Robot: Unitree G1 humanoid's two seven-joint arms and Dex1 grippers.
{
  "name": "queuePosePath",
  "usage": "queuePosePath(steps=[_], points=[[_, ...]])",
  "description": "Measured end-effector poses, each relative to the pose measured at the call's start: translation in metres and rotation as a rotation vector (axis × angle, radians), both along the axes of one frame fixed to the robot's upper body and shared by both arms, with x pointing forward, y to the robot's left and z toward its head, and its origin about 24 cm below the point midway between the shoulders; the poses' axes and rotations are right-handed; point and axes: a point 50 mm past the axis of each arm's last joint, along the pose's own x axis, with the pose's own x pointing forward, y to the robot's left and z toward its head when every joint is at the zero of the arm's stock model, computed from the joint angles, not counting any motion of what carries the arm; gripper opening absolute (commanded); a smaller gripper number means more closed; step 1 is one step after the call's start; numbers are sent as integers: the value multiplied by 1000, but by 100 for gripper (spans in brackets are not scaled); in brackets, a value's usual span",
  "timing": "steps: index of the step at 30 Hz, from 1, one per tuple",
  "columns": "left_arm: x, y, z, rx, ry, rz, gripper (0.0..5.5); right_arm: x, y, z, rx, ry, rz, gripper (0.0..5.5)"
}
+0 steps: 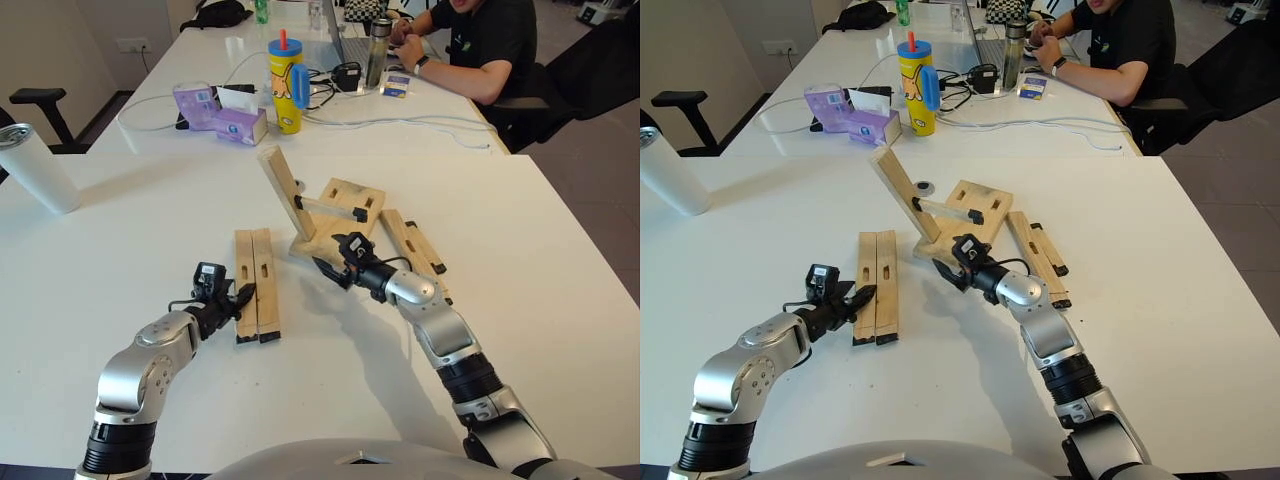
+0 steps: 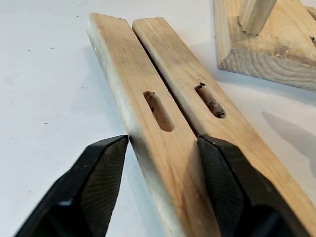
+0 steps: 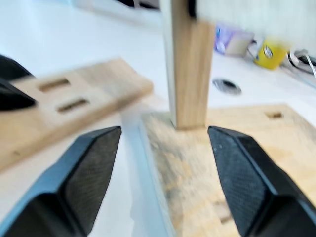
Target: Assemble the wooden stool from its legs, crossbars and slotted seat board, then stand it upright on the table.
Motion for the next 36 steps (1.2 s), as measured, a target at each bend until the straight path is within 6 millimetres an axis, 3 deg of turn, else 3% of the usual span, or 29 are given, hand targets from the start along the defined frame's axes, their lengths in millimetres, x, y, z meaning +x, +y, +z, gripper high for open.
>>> queuePosePath(steps=[6, 15, 24, 36], points=[[6, 34, 7, 77, -16, 79, 262, -1, -7, 3, 3, -2, -17, 326], [14, 30, 15, 64, -43, 100, 396, -1, -7, 2, 7, 13, -24, 326], [11, 31, 4, 91, 21, 133, 399, 0, -6, 2, 11, 14, -27, 326], [8, 29, -3, 126, 62, 117, 227, 0, -2, 13, 21, -21, -17, 326]])
